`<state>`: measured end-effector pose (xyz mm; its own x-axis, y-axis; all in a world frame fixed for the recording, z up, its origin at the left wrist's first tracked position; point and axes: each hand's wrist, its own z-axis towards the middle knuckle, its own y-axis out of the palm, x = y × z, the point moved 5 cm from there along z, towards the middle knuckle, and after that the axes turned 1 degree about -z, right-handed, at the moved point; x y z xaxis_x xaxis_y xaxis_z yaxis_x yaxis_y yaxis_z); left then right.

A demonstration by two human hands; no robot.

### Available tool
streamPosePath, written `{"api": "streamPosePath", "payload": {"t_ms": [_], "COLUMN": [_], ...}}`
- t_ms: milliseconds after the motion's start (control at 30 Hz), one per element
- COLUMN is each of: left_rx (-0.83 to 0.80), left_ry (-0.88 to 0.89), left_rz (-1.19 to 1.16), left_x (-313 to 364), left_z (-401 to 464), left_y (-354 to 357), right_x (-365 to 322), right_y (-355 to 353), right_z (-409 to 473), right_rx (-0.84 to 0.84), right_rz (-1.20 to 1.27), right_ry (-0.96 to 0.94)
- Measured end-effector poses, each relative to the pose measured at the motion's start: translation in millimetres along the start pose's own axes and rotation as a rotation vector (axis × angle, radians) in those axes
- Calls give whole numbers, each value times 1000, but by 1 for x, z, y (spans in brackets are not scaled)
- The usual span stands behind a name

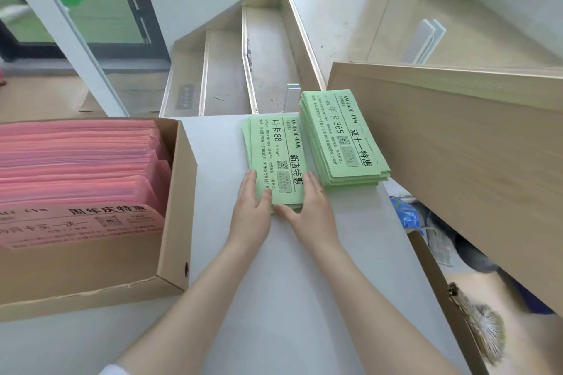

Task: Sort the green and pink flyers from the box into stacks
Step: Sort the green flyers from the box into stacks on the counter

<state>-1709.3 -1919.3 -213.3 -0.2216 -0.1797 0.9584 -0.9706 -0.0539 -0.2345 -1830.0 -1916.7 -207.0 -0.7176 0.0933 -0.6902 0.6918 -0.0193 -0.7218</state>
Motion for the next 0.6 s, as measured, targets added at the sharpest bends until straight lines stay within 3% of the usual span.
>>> {"api": "streamPosePath", "payload": {"t_ms": [100, 267, 600], "left_rx": [-26, -60, 18], "left_ry": [38, 133, 110], "left_rz": [67, 422, 344], "left_x": [0, -5, 11], "left_z": [0, -7, 19], "left_y": [-2, -8, -8], "right_x": [-3, 0, -2], "right_y": [-2, -12, -12], "right_z": [4, 3, 2], "right_rx": [-64, -100, -103], "right_rz": [-42, -95, -327], "right_ry": [-2, -14, -39]}}
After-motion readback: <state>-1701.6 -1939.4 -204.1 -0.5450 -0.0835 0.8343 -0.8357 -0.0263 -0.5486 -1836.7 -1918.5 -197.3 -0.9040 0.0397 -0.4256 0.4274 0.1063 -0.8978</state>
